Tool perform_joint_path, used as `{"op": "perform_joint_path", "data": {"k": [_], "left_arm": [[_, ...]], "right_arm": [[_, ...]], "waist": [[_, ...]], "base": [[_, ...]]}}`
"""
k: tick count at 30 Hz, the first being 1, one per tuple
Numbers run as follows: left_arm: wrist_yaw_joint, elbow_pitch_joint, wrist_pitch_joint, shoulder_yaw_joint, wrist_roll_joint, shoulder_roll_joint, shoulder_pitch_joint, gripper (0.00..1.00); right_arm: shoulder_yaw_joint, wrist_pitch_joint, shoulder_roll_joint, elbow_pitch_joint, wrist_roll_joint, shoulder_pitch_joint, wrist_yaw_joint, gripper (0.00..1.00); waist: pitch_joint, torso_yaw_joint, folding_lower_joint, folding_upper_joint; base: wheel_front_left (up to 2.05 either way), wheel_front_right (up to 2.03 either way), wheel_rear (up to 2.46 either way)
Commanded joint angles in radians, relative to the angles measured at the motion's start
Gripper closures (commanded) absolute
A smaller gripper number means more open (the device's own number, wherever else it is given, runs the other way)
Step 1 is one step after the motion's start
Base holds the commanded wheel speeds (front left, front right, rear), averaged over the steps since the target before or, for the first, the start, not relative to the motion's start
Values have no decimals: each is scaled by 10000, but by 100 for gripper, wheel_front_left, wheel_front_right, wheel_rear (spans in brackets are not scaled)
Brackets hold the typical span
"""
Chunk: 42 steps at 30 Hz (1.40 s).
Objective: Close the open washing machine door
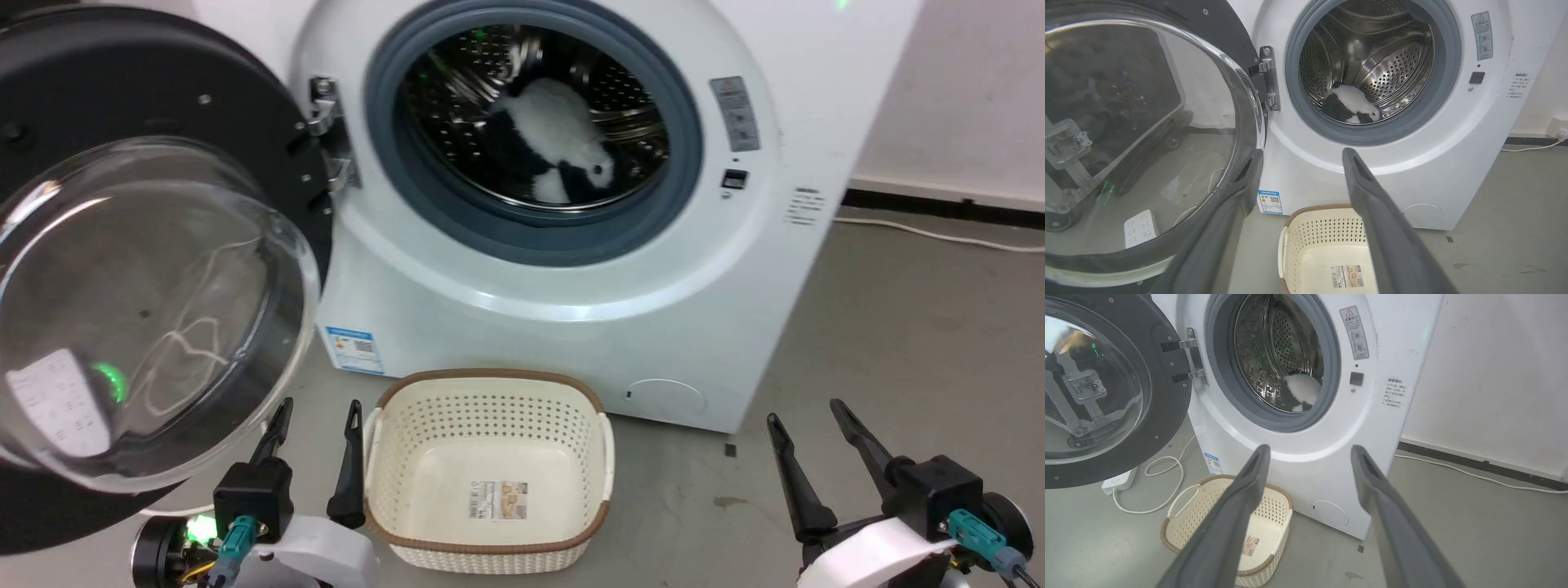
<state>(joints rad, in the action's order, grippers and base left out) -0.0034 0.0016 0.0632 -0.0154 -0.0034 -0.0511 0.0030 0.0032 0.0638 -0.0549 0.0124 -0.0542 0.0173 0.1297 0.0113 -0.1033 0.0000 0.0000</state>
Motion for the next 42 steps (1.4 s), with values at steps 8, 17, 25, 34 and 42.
{"op": "perform_joint_path", "data": {"k": [8,17,25,34,42], "left_arm": [[-44,-102,267,-19,-68,-59,239,0],[105,-332,455,4,-108,-41,419,0],[205,-535,623,51,-132,-34,600,0],[271,-672,790,55,-156,-27,722,0],[346,-709,957,62,-198,-19,846,0]], "right_arm": [[213,263,17,87,-118,82,3,0],[621,451,21,318,-145,-201,4,0],[949,618,24,488,-195,-415,5,0],[1157,785,27,580,-280,-530,5,0],[1313,952,29,657,-410,-556,6,0]], "waist": [[20,-664,0,0],[-85,-1122,0,0],[-141,-1493,0,0],[-161,-1837,0,0],[-162,-2173,0,0]], "base": [[0,0,0],[0,0,0],[0,0,0],[0,0,0],[0,0,0]]}}
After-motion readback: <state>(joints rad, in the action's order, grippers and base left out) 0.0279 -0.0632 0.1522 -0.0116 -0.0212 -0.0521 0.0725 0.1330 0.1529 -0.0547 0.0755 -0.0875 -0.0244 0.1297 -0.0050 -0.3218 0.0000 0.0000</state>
